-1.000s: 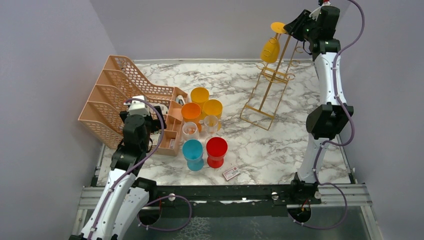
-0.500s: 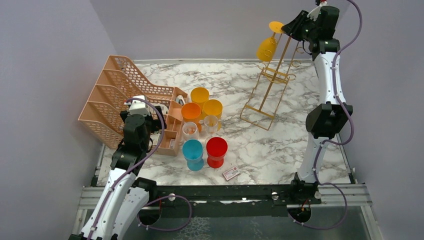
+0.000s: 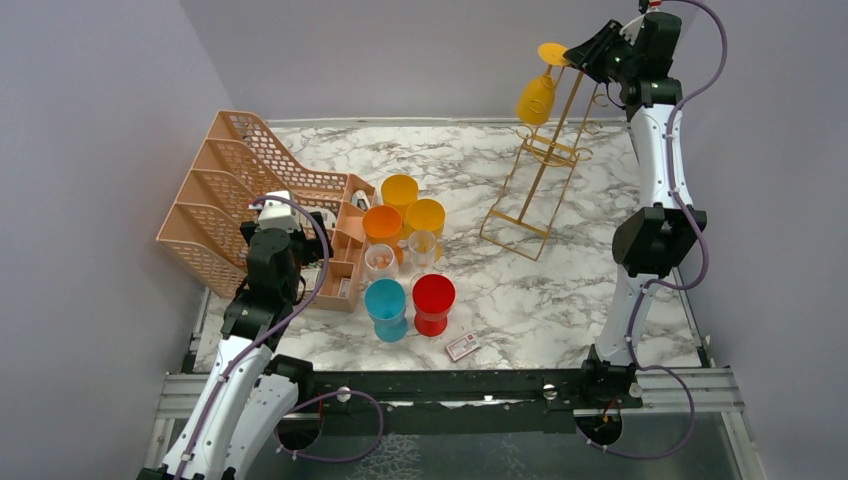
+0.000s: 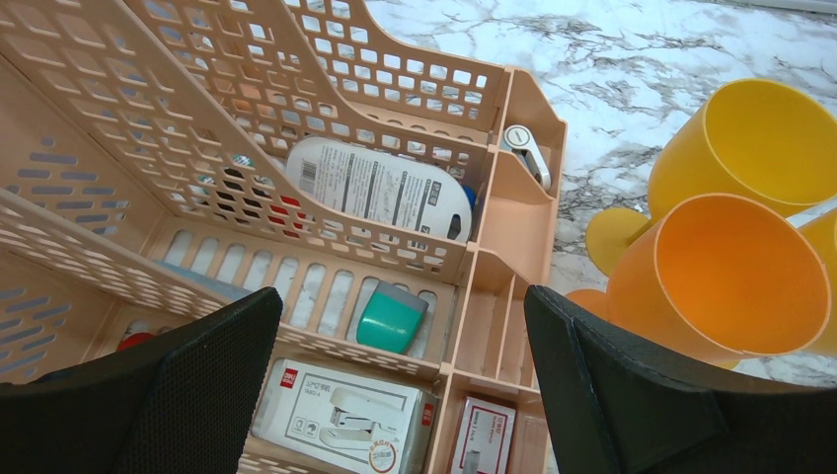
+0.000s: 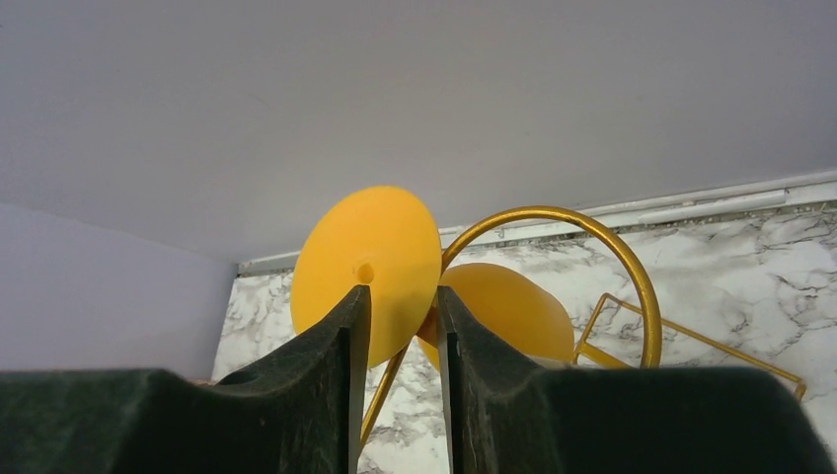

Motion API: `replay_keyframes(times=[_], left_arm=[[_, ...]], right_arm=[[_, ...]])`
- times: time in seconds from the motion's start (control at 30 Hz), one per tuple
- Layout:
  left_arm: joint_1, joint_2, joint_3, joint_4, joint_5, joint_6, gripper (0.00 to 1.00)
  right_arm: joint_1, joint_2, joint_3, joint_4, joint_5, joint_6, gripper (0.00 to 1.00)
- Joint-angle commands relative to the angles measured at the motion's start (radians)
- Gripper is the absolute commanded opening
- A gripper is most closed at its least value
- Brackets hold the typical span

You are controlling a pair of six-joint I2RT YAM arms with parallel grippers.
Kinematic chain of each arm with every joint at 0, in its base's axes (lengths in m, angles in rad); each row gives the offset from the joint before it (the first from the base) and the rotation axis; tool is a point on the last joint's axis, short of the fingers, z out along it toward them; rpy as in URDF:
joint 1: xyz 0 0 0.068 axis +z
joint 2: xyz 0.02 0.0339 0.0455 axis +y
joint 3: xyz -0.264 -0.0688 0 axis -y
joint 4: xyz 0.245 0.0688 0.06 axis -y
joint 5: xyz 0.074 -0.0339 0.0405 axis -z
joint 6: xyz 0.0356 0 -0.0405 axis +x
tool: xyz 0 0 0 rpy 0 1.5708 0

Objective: Take the wine glass off the wine glass rack
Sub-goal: Pick up the wine glass from the wine rack.

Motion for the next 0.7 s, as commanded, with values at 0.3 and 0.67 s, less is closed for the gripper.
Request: replay_keyframes(times=[0.3,0.67], left_arm=[[0.003,-0.007,-0.003,0.008,0.012,0.011,0.99],[0.004,-0.013,-0.003,0.006,0.007,0.012,0.99]], right_arm=[[-0.001,-0.005,-0.012,-0.029,0.092,-0.025,0.16],[0.025,-0.017,-0.029,-0.022,0.123,-0.032,0.22]])
